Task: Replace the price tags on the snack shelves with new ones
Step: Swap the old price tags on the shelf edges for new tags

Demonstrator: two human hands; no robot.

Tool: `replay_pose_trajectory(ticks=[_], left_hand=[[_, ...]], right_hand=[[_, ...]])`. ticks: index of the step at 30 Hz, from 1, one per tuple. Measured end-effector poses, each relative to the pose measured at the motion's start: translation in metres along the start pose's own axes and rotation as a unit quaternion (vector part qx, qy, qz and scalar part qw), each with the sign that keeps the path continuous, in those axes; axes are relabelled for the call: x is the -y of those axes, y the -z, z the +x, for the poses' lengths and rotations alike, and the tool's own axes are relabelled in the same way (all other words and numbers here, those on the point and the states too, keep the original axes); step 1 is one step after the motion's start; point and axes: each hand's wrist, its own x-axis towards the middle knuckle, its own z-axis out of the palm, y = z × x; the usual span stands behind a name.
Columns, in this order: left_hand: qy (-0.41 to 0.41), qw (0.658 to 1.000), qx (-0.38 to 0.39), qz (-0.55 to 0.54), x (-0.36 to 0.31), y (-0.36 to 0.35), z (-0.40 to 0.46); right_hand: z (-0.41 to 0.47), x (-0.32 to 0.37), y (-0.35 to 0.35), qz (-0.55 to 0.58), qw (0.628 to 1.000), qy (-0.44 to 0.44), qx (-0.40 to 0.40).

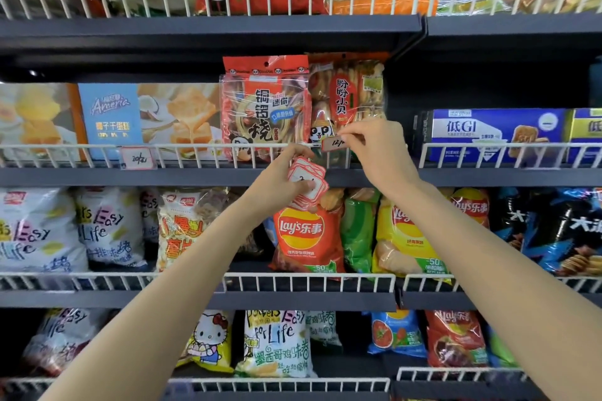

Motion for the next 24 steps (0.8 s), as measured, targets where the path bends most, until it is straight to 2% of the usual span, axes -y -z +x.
replay_pose_trajectory(ticks=[5,15,24], left_hand=[[-0.008,0.998,0.025,0.061,0.003,0.007,-0.004],[-0.015,0.997,0.032,0.071,0.004,0.009,-0.004],[-0.010,0.997,0.033,0.069,0.004,0.010,-0.004]], right_hand=[[0.005,-0.005,-0.005,-0.036,0.999,0.005,0.017],[-0.003,-0.006,-0.011,-0.189,0.978,0.088,0.027],[-0.007,-0.007,-0.011,-0.154,0.986,0.064,0.024]])
